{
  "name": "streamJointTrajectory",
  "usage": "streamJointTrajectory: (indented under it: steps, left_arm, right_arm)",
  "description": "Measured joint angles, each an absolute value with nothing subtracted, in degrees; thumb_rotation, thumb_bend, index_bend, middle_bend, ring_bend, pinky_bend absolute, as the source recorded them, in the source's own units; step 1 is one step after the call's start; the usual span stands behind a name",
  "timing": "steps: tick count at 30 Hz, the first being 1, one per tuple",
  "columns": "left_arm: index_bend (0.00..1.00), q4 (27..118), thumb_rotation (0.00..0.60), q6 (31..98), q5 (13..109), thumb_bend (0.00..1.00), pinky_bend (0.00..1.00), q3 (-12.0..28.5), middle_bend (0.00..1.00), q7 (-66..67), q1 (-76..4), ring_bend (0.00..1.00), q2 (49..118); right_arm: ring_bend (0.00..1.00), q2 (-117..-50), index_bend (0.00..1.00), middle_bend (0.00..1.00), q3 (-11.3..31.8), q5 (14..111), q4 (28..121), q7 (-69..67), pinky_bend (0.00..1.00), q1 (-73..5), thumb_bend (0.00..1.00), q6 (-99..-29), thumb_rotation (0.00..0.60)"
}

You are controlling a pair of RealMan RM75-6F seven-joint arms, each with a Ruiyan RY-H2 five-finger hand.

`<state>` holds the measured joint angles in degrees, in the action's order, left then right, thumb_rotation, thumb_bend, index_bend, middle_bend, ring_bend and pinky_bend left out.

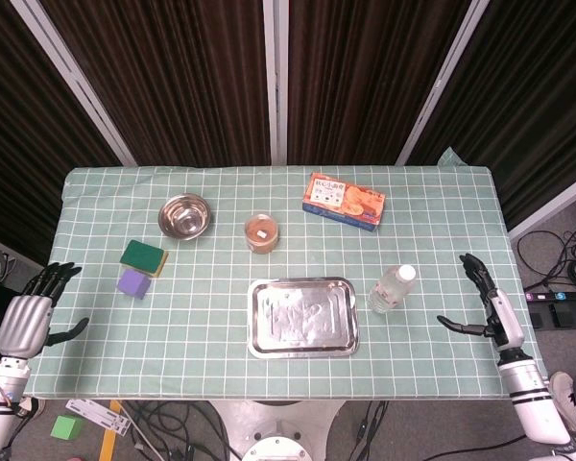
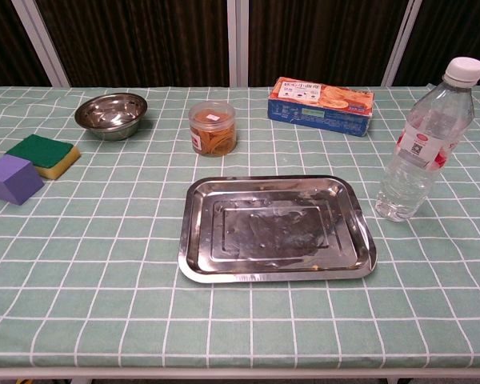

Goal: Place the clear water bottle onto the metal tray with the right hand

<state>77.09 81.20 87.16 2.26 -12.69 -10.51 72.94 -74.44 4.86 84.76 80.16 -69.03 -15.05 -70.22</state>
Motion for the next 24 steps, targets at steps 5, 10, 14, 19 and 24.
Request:
streamJointTrajectory:
  steps: [5,10,14,19,24]
  left_arm:
    - [0.19,76.2,0.563,81.1,87.1,0.26,0.19,2.3,0.21,-12.9,-10.5,0.11,73.1]
    - [0.19,75.1,0.561,81.0,86.8,0.26,0.19,2.3,0.21,-13.6,-10.5,0.11,73.2]
    - [0.19,74.6,0.561,81.0,86.8,0.26,0.19,2.3,0.21,-14.0,-10.6,0.11,73.3]
    - [0.19,74.5,0.562,81.3,86.7,0.26,0.19,2.4,0.21,-14.3,-10.5,0.11,73.2]
    - [0.19,74.6,0.564,81.3,86.7,0.26,0.19,2.4,0.21,-14.5,-10.4,0.11,73.0]
  right_arm:
    - [0.00,-79.9,0.00,0.05,4.5,87.7,73.5,-77.2,0.00,-17.8,0.00,-67.7,0.600]
    - [0.00,-85.9,0.00,0.05,4.3,89.7,68.2,-74.8,0.00,-22.4,0.00,-64.2,0.600]
    - [0.00,-88.4,0.00,0.05,4.2,90.3,66.4,-73.1,0.00,-25.2,0.00,-61.9,0.600]
    - [0.02,-90.2,0.04,0.14,5.0,89.3,65.7,-71.0,0.02,-27.0,0.00,-60.8,0.600]
    - [0.29,-91.5,0.55,0.46,6.6,85.8,65.7,-66.8,0.28,-27.0,0.02,-60.6,0.600]
